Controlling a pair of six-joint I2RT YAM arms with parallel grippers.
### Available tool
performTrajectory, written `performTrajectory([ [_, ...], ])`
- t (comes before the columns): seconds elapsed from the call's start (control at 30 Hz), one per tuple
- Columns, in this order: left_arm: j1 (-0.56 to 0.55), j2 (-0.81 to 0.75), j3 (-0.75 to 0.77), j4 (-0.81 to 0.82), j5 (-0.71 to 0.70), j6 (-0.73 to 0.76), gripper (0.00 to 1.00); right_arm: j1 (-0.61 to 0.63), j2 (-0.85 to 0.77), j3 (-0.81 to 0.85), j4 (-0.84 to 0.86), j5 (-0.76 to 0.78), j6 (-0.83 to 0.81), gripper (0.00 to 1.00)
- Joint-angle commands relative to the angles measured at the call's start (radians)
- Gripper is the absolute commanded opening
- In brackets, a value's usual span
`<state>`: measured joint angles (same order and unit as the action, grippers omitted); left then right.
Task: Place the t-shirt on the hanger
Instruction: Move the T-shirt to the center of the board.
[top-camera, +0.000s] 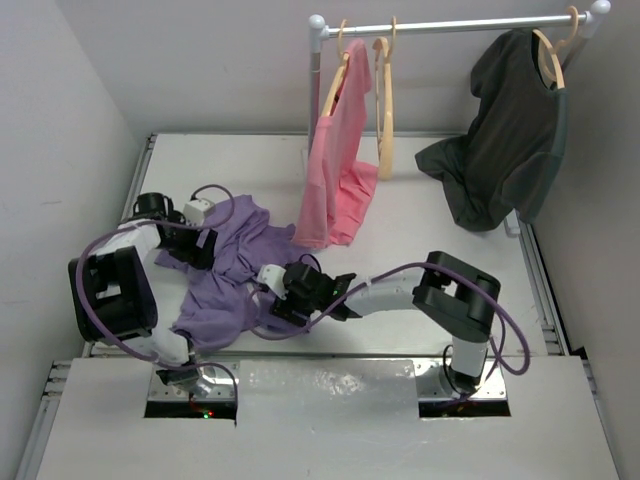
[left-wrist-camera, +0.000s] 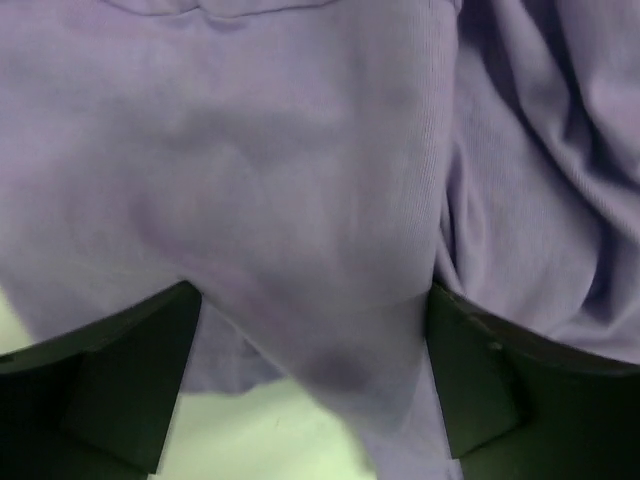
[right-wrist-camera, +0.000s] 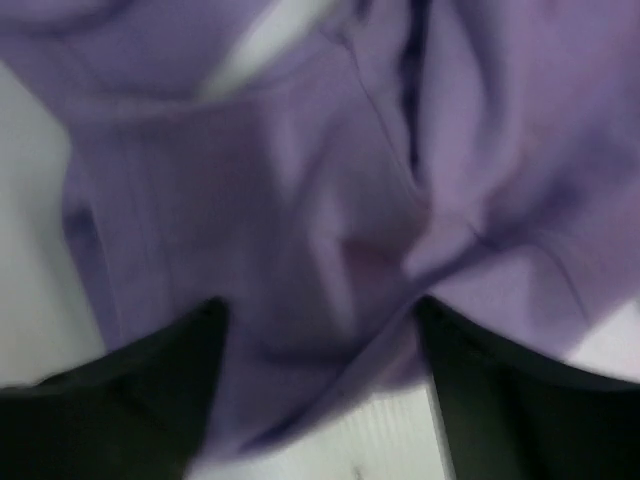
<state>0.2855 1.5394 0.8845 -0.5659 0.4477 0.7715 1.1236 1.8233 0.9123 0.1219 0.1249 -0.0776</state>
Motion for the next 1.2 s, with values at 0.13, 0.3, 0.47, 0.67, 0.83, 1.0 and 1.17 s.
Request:
performTrajectory([
  [0.13, -0.025, 0.08, 0.037, 0.052, -0.11, -0.103, 0.0, -0.11, 0.019, -0.01, -0.043, -0.117, 0.163, 0.01],
  [0.3, 0.021, -0.037, 0.174, -0.187, -0.055, 0.147, 0.0, -0.137, -0.204, -0.215, -0.218, -0.02, 0.263, 0.0],
  [0.47, -0.185, -0.156, 0.122, -0.297, -0.276, 0.308, 0.0, -0.157, -0.638, -0.484, -0.424, 0.14, 0.478, 0.0],
  [0.67, -0.541, -0.239, 0.07, -0.492, -0.106, 0.34, 0.0, -0.174, -0.941, -0.478, -0.764, 0.212, 0.699, 0.26],
  [0.83, -0.556, -0.277, -0.088, -0.664, -0.266, 0.581, 0.24, -0.183, -1.076, -0.414, -0.742, 0.243, 0.695, 0.99],
  [1.0, -0.508, -0.213, 0.028, -0.466, -0.183, 0.488, 0.34, -0.37, -0.89, -0.362, -0.471, 0.133, 0.662, 0.77],
  [1.17, -0.375, -0.012, 0.345, -0.019, 0.217, -0.192, 0.56, -0.597, -0.598, -0.281, -0.228, -0.091, 0.629, 0.65],
])
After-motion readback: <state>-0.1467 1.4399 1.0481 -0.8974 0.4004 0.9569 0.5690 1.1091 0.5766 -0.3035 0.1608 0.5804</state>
